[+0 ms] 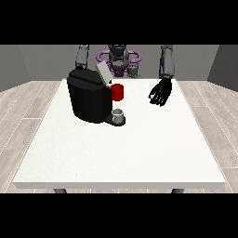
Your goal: Insert the coffee pod into the coffee machine and close the lid
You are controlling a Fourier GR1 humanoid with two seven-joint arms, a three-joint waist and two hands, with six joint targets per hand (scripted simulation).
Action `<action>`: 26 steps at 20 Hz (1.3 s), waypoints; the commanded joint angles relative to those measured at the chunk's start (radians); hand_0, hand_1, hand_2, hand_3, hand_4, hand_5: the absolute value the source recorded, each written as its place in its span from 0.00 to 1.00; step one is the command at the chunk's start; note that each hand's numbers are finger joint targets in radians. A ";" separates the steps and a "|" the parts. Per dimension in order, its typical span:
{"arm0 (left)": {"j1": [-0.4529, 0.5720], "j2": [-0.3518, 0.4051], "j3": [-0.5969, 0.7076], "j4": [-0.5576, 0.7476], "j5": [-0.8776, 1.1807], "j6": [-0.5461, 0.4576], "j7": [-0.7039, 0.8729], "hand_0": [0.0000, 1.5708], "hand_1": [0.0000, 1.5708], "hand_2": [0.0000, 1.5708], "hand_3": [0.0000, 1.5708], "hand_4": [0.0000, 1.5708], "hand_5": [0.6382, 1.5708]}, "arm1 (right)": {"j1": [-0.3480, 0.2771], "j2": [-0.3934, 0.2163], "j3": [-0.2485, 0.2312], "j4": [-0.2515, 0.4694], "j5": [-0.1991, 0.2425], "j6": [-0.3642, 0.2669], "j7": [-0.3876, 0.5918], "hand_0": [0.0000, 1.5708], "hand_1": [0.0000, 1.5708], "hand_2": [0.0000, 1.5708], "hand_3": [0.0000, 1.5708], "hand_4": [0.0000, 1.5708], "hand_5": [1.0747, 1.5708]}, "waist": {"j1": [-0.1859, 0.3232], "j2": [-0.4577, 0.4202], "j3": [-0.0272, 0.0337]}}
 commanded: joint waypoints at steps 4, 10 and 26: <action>-0.033 0.054 -0.024 0.119 -0.093 -0.043 -0.009 0.48 0.48 0.59 0.49 0.22 1.00 | 0.038 0.005 0.011 0.010 0.000 0.016 -0.034 0.00 0.00 0.00 0.00 0.00 1.00 | -0.028 -0.001 -0.0004; -0.064 -0.022 -0.059 0.136 -0.147 -0.060 -0.002 0.55 0.55 0.65 0.59 0.26 1.00 | -0.040 -0.044 -0.054 0.064 0.020 -0.019 0.062 0.00 0.00 0.00 0.00 0.00 1.00 | 0.017 -0.044 -0.0004; -0.153 -0.084 0.009 0.059 -0.069 -0.270 -0.056 0.88 0.88 0.88 0.84 0.31 1.00 | -0.002 -0.054 -0.101 0.233 0.020 -0.036 -0.042 0.00 0.00 0.00 0.00 0.00 1.00 | 0.086 -0.164 0.0000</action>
